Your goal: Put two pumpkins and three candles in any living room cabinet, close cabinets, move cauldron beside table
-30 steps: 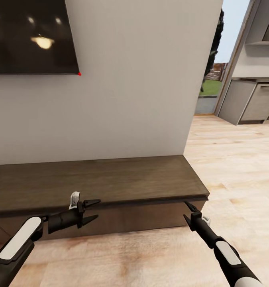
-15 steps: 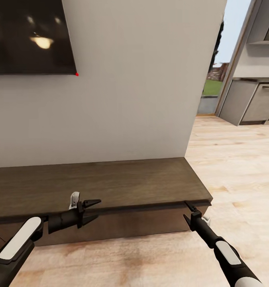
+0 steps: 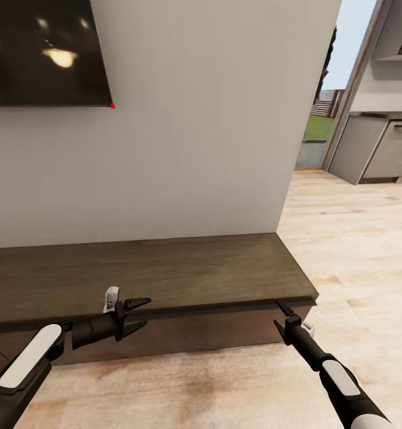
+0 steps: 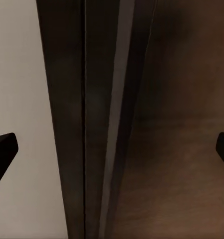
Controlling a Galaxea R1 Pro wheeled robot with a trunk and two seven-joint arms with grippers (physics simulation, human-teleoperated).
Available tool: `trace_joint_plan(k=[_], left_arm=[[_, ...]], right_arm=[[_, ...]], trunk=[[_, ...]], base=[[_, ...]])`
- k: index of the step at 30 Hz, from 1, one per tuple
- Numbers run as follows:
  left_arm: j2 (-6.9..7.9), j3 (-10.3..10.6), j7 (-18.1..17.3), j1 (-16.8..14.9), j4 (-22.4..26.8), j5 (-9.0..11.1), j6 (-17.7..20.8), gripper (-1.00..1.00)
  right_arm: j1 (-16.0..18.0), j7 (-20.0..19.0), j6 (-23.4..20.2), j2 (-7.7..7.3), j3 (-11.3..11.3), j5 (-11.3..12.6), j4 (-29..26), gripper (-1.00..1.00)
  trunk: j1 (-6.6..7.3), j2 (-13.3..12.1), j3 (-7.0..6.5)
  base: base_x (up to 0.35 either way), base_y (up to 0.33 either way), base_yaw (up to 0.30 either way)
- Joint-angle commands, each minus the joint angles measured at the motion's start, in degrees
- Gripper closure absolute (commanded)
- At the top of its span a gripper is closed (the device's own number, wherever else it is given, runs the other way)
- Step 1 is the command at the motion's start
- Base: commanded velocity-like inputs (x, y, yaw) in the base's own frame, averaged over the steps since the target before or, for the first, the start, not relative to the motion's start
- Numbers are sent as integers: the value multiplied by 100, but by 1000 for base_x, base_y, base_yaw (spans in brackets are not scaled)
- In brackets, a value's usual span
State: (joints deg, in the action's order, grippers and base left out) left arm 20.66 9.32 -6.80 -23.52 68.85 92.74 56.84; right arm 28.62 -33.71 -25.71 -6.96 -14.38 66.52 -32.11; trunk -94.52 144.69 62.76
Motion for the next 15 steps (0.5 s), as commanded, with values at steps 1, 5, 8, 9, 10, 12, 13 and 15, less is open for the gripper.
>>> trace_joint_plan(k=[1,5,8,9,10,12,13,15], left_arm=[[6,9,-59,-4,-3,-47,3,-100],[1,9,-59,-4,-3,-48,3,-100],[0,9,-59,-4,-3,-48,3,-100],[0,9,-59,-4,-3,-48,3,-100],[0,9,-59,-4,-3,-50,3,-100],[0,9,-59,-4,-3,-51,3,-100],[0,9,-59,-4,-3,-52,3,-100],[0,9,-59,-4,-3,-53,3,-100]], right_arm=[[3,-10,-48,1,-14,36,-1,-100],[3,-140,-48,1,-13,36,1,-100],[3,-240,-48,-9,-12,30,9,-100],[3,-253,-48,-19,-12,31,23,-100],[3,-261,-48,-28,-12,29,41,-100],[3,-270,-48,-38,-12,33,65,-100],[3,-272,-48,-43,-12,34,71,-100],[3,-275,-48,-45,-12,35,76,-100]], trunk=[[1,2,5],[1,2,5],[1,2,5],[1,2,5],[1,2,5],[1,2,5],[-1,3,27],[-6,6,71]], base=[[0,0,0],[0,0,0],[0,0,0],[0,0,0],[0,0,0],[0,0,0],[0,0,0],[0,0,0]])
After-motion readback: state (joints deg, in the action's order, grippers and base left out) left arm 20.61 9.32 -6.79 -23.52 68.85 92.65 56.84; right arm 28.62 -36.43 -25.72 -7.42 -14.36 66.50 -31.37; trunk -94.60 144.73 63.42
